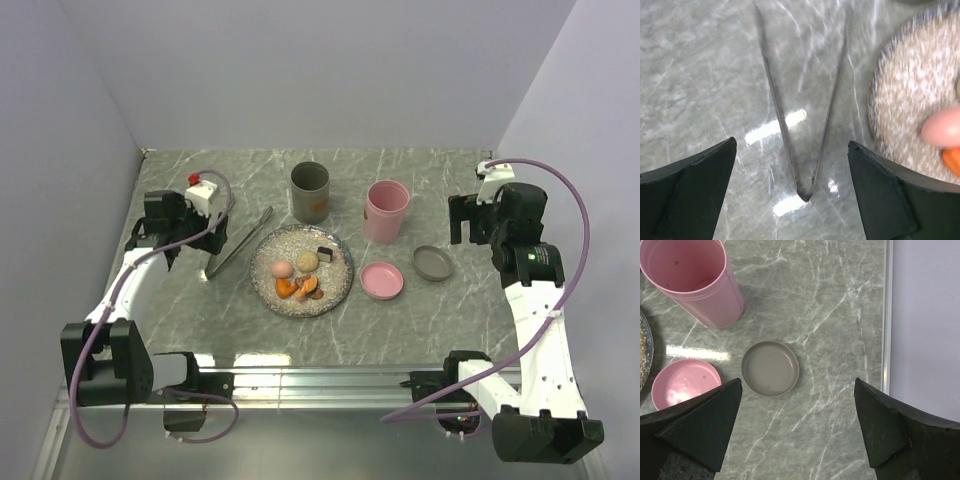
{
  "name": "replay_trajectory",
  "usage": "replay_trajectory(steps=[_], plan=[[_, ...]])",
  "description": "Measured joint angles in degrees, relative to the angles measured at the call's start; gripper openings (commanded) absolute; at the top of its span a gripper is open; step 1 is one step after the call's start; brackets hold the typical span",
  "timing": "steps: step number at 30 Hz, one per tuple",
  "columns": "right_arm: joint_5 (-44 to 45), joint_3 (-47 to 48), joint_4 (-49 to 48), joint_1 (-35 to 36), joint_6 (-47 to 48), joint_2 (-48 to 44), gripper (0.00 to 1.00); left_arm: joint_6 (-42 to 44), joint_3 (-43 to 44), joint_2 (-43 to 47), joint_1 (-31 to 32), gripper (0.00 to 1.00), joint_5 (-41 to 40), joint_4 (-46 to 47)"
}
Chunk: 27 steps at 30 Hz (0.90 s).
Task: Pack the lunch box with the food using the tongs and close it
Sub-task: Pick up the clamp at the center of the board.
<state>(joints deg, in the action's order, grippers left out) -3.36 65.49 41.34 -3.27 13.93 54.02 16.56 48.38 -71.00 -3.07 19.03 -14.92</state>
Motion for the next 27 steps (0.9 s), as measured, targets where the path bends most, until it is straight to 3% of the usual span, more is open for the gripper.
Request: replay_trajectory(steps=[7, 27], plan=[[0.0, -0.3, 0.0, 0.0, 0.1, 0.0, 1.00, 6.5, -2.2, -6.0, 0.0, 0.99, -1.2, -5.2], [0.3, -0.4, 0.0, 0.0, 0.1, 0.3, 1.00, 5.1, -0.1, -20.3, 2.3, 0.99, -6.9, -1.7]])
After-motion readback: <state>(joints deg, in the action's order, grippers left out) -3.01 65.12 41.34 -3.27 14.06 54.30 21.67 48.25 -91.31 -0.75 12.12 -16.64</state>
